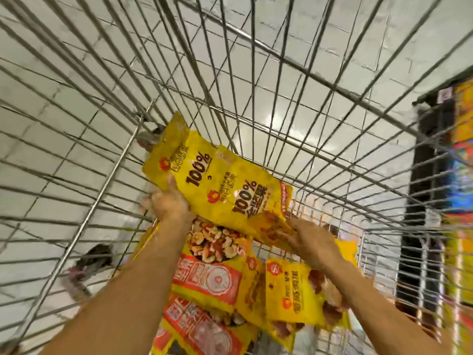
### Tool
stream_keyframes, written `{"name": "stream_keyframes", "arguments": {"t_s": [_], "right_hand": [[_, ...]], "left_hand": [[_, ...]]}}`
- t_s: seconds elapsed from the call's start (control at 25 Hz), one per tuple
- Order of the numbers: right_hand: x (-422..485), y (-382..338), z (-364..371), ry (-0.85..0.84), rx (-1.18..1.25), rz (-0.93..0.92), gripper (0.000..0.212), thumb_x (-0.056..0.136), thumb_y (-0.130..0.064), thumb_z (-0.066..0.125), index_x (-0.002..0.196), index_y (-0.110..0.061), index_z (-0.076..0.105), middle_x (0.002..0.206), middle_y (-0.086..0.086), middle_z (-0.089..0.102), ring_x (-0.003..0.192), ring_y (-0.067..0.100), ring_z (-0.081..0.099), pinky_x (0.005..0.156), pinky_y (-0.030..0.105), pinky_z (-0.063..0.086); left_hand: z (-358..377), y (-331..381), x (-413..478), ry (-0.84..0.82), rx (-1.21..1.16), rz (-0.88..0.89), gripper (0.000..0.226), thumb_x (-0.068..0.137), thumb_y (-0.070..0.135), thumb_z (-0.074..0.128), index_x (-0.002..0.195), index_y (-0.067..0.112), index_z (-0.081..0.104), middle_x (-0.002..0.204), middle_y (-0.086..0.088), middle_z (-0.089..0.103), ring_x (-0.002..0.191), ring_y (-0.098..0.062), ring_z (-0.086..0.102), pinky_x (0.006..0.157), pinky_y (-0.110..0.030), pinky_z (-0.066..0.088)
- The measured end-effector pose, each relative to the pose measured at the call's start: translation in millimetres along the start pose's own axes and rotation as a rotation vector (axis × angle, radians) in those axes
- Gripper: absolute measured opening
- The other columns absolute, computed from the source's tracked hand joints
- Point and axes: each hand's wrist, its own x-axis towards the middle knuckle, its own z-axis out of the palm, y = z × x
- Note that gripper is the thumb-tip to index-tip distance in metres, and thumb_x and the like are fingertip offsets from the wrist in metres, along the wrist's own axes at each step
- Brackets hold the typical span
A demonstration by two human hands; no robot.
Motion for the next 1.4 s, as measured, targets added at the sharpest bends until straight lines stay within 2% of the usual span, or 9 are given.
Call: {"name": "stream_keyframes", "arguments": {"t_s": [0.2, 0.32, 0.52, 0.64, 0.76, 0.92, 1.08, 1.24, 1.4], "right_hand": [[-28, -2, -79, 0.278, 0.711, 0.189, 0.041, 0.081, -0.052, 0.051, 0.062, -0.016, 0.058, 0.048, -0.007, 0.059, 0.049, 0.007, 0.056, 0.045, 0.017, 0.033], [-65, -22, -151, 0.387, 1.044, 0.267, 0.037, 0.087, -0.039, 0.056, 0.059, -0.014, 0.06, 0.038, -0.01, 0.058, 0.034, -0.004, 0.052, 0.034, 0.009, 0.035], [-179, -70, -248, 0.679, 1.288, 0.262, 0.029, 0.088, -0.037, 0.055, 0.07, -0.016, 0.064, 0.057, -0.017, 0.065, 0.049, -0.014, 0.057, 0.049, 0.004, 0.043], [-264, -83, -283, 0.882, 1.464, 0.347, 0.031, 0.075, -0.064, 0.059, 0.082, -0.037, 0.072, 0.086, -0.013, 0.074, 0.085, 0.009, 0.068, 0.081, 0.038, 0.054], [-358, -82, -298, 1.195, 1.583, 0.435, 0.045, 0.058, -0.075, 0.064, 0.09, -0.044, 0.069, 0.099, -0.016, 0.072, 0.1, 0.016, 0.066, 0.084, 0.045, 0.054], [-484, -77, -302, 1.469, 1.561, 0.629, 0.053, 0.058, -0.072, 0.064, 0.091, -0.032, 0.067, 0.096, -0.005, 0.069, 0.099, 0.036, 0.064, 0.085, 0.056, 0.051], [-627, -82, -274, 1.711, 1.456, 0.687, 0.024, 0.075, -0.054, 0.061, 0.077, -0.033, 0.071, 0.076, -0.004, 0.074, 0.059, 0.021, 0.069, 0.044, 0.029, 0.053], [-760, -106, -230, 1.888, 1.284, 0.84, 0.015, 0.082, -0.047, 0.056, 0.088, -0.051, 0.069, 0.081, -0.025, 0.071, 0.09, 0.022, 0.068, 0.08, 0.041, 0.055], [-880, -132, -177, 2.008, 1.205, 1.013, 0.037, 0.068, -0.059, 0.057, 0.088, -0.032, 0.073, 0.091, -0.005, 0.074, 0.091, 0.025, 0.067, 0.071, 0.034, 0.052]], "left_hand": [[-36, 27, -12, 0.013, -0.044, 0.384, 0.042, 0.098, 0.032, 0.045, 0.114, -0.004, 0.059, 0.114, -0.029, 0.061, 0.108, -0.041, 0.055, 0.085, -0.038, 0.039], [-91, 66, -33, -0.072, 0.058, 0.522, 0.044, 0.098, 0.033, 0.044, 0.111, -0.006, 0.059, 0.107, -0.031, 0.06, 0.106, -0.042, 0.055, 0.081, -0.039, 0.039], [-179, 136, -140, -0.529, 0.135, 0.739, 0.025, 0.095, 0.027, 0.051, 0.093, 0.006, 0.064, 0.086, -0.012, 0.069, 0.092, -0.026, 0.063, 0.077, -0.025, 0.046], [-224, 163, -232, -0.683, -0.067, 0.825, 0.018, 0.095, 0.022, 0.051, 0.077, 0.022, 0.056, 0.053, 0.014, 0.063, 0.053, 0.014, 0.056, 0.052, -0.003, 0.038], [-255, 173, -321, -0.683, -0.132, 1.043, 0.023, 0.094, 0.026, 0.052, 0.072, 0.023, 0.052, 0.051, 0.01, 0.057, 0.05, 0.028, 0.045, 0.048, 0.003, 0.032], [-278, 161, -432, -0.858, -0.203, 1.252, 0.037, 0.092, 0.03, 0.056, 0.057, 0.021, 0.052, 0.046, 0.01, 0.051, 0.043, 0.018, 0.044, 0.044, -0.003, 0.031], [-305, 99, -549, -1.223, -0.288, 1.276, 0.037, 0.09, 0.037, 0.058, 0.055, 0.023, 0.06, 0.048, 0.011, 0.059, 0.054, 0.01, 0.051, 0.056, -0.013, 0.044], [-340, -5, -644, -1.521, -0.275, 1.287, 0.025, 0.088, 0.041, 0.059, 0.074, 0.02, 0.062, 0.051, 0.02, 0.06, 0.049, 0.011, 0.049, 0.05, -0.014, 0.043], [-383, -110, -726, -1.805, -0.206, 1.232, 0.033, 0.086, 0.046, 0.06, 0.063, 0.023, 0.066, 0.057, 0.017, 0.066, 0.054, 0.005, 0.057, 0.055, -0.021, 0.048]]}}
